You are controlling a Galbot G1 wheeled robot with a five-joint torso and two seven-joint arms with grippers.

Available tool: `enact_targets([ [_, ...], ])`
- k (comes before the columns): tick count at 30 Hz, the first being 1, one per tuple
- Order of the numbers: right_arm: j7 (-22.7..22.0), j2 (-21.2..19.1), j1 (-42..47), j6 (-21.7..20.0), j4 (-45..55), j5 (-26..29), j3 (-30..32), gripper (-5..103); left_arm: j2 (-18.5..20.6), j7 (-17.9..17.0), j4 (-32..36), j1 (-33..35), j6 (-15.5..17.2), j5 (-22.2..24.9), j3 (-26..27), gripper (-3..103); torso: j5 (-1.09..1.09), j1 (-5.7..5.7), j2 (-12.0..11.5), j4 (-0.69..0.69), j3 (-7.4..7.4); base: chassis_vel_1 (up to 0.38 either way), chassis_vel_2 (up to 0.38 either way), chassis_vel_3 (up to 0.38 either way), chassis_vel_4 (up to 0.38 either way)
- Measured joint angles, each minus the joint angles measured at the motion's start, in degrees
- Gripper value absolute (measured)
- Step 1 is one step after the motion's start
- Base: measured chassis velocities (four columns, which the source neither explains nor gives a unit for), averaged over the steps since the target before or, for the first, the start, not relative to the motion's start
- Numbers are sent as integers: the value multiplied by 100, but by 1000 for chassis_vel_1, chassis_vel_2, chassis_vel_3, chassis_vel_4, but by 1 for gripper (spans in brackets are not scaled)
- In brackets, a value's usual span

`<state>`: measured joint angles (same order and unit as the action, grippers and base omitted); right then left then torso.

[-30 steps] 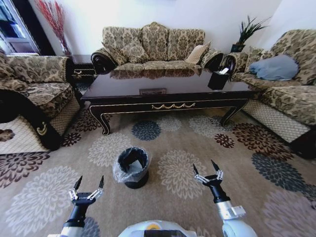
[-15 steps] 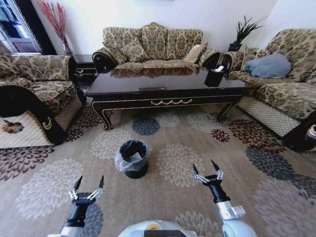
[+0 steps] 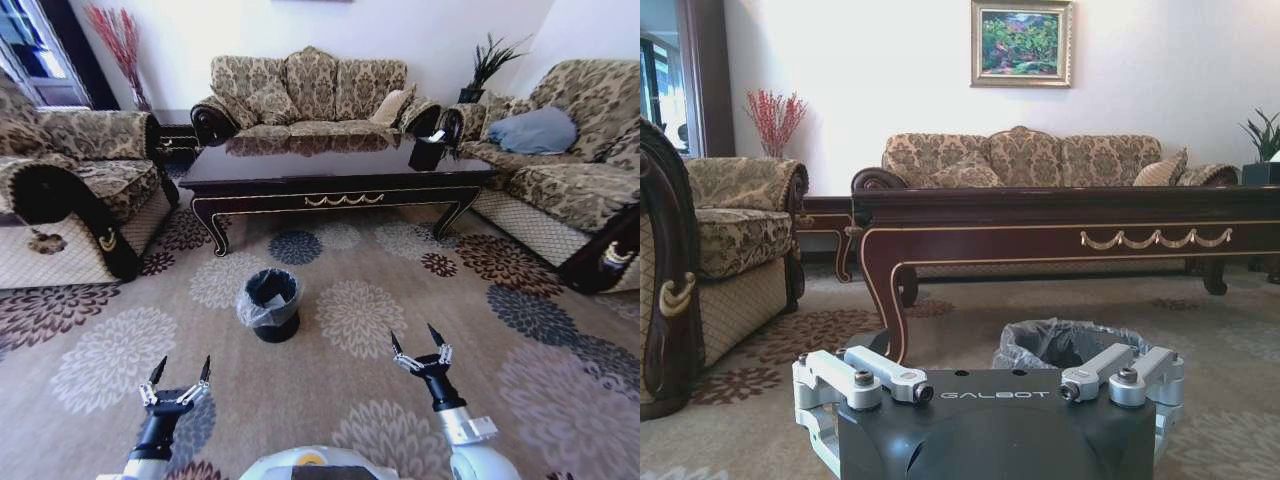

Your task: Move to the front of the table and pick up the trash from the floor, then place it into the trash bin.

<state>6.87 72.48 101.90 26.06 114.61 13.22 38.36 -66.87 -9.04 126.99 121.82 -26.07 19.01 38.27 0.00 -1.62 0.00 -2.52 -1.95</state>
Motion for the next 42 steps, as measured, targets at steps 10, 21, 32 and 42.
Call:
enact_targets([
  [10, 0, 0, 0, 0, 0, 0, 0, 100, 0, 0, 0, 0, 0, 0, 0, 100, 0, -1, 0, -1, 0, 171, -166, -177, 172],
  [21, 0, 0, 0, 0, 0, 0, 0, 100, 0, 0, 0, 0, 0, 0, 0, 100, 0, 0, 0, -1, 0, 178, -171, -180, 171],
  [32, 0, 0, 0, 0, 0, 0, 0, 100, 0, 0, 0, 0, 0, 0, 0, 100, 0, 0, 0, -2, 0, 179, -174, -183, 156],
  [42, 0, 0, 1, 0, 0, 0, 0, 100, 0, 0, 0, 0, 0, 0, 0, 100, 1, 0, 0, -1, 1, 185, -197, -182, 188],
])
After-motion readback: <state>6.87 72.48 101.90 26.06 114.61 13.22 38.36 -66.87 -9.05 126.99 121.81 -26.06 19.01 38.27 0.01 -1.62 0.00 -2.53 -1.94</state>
